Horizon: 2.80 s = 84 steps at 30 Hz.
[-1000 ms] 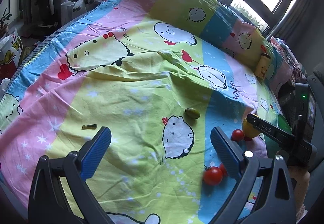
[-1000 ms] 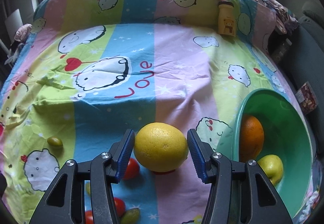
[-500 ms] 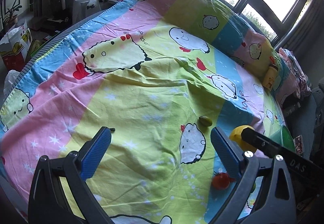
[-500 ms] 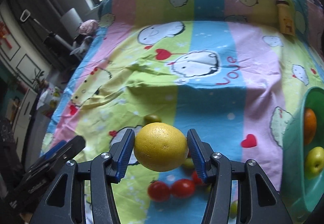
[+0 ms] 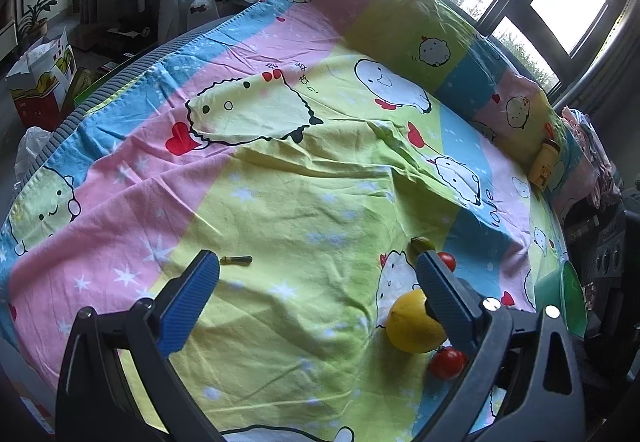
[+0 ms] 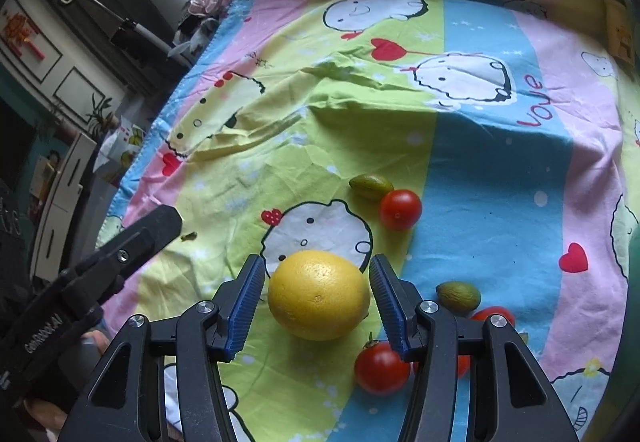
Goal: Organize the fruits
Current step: 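Close the right gripper around the yellow lemon, then lift the lemon with the right gripper off the bedspread, then carry the lemon with the right gripper over the green basin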
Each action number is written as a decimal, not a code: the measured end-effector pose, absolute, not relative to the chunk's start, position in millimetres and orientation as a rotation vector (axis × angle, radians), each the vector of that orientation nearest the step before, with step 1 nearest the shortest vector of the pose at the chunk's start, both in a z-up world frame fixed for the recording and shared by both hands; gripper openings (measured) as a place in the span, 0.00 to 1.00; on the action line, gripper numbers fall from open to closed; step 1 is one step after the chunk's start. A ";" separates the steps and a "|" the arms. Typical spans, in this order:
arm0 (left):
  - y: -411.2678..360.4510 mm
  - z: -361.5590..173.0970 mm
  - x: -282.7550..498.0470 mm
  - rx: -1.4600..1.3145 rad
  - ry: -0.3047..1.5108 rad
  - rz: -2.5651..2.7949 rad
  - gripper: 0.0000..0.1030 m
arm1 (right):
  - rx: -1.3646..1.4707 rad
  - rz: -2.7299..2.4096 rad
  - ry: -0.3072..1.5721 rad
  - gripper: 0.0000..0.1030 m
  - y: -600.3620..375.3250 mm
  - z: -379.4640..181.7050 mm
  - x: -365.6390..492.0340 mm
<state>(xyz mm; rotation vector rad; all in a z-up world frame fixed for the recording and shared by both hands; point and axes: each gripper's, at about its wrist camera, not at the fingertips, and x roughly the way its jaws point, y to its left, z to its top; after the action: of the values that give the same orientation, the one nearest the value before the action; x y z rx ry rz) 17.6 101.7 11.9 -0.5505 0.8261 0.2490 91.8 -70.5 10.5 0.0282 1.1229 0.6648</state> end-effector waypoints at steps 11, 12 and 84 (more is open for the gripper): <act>74.9 15.4 21.6 -0.543 0.848 0.090 0.89 | 0.212 0.625 1.143 0.56 -105.2 21.0 108.3; 69.0 14.7 22.9 -0.532 0.857 0.068 0.88 | 0.236 0.633 1.159 0.56 -105.6 19.3 109.7; -23.2 66.4 13.6 -0.306 0.702 -0.070 0.57 | 0.266 0.770 1.017 0.56 -124.7 70.1 74.6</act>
<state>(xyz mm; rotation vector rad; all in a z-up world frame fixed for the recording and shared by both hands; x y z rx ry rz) 13.6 -23.2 66.4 -0.3059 0.7022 -0.0703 74.6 -124.7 70.1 0.2661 1.0174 0.7696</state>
